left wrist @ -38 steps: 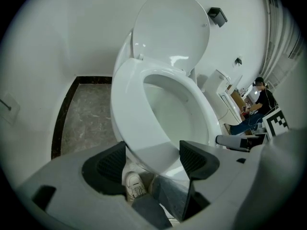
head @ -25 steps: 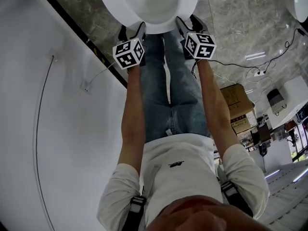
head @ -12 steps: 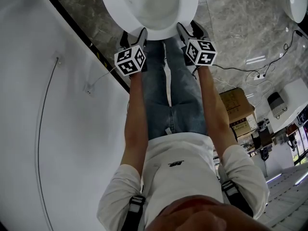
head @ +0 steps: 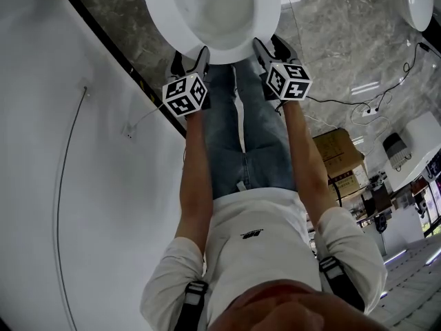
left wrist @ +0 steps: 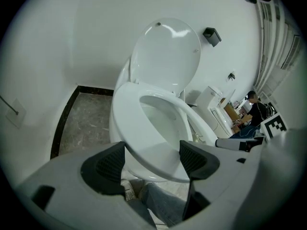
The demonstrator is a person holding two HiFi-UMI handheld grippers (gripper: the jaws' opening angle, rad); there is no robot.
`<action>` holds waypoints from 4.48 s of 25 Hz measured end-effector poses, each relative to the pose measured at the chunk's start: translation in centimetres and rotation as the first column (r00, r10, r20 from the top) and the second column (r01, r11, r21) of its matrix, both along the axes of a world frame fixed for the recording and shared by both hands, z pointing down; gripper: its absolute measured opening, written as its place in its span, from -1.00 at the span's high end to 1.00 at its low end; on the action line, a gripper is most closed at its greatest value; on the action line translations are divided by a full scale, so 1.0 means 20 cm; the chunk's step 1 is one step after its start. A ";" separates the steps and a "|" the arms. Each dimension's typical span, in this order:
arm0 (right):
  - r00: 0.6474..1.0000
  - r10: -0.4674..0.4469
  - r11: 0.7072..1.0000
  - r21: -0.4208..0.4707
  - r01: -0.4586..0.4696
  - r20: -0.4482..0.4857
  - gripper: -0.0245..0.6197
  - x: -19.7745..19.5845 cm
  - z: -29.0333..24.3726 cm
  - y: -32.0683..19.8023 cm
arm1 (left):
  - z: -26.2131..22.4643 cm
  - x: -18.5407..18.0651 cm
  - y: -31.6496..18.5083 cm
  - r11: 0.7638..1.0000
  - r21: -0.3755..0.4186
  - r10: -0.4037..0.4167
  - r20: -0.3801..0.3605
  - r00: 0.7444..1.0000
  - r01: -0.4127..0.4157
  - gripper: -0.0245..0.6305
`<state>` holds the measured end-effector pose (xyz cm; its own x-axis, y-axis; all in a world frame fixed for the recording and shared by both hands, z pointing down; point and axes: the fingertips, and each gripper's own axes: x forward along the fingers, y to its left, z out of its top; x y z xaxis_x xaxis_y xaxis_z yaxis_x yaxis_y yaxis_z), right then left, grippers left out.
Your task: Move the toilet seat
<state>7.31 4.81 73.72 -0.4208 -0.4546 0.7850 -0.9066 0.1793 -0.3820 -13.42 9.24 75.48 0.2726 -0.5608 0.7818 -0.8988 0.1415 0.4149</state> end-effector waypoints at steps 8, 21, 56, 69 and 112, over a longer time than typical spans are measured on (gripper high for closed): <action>1.000 0.012 1.000 0.005 -0.012 0.018 0.16 -0.01 -0.10 -0.03 | -0.09 -0.01 -0.03 1.000 0.009 -0.010 -0.017 1.000 0.010 -0.11; 0.998 0.020 0.999 0.031 -0.022 0.054 0.18 -0.01 -0.29 -0.10 | -0.27 -0.02 -0.10 0.998 0.039 -0.046 -0.040 0.998 0.048 -0.11; 0.986 0.042 0.998 0.039 -0.049 0.160 0.19 -0.06 -0.70 -0.35 | -0.65 -0.09 -0.34 0.979 0.105 -0.160 -0.137 0.977 0.175 -0.16; 0.975 0.086 0.993 0.063 -0.101 0.206 0.19 -0.08 -0.83 -0.44 | -0.89 -0.13 -0.41 0.941 0.338 -0.019 0.034 0.999 0.006 -0.16; 0.975 -0.020 0.967 0.253 -0.037 0.219 0.37 -0.22 -1.20 -0.60 | -1.22 0.01 -0.57 0.861 0.417 0.156 0.329 0.931 -0.292 0.02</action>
<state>2.83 -7.27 49.79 -0.5643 -0.6310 0.5323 -0.8078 0.2892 -0.5136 -13.19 -2.19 51.02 0.2466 -0.8188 0.5184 -0.9689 -0.2194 0.1144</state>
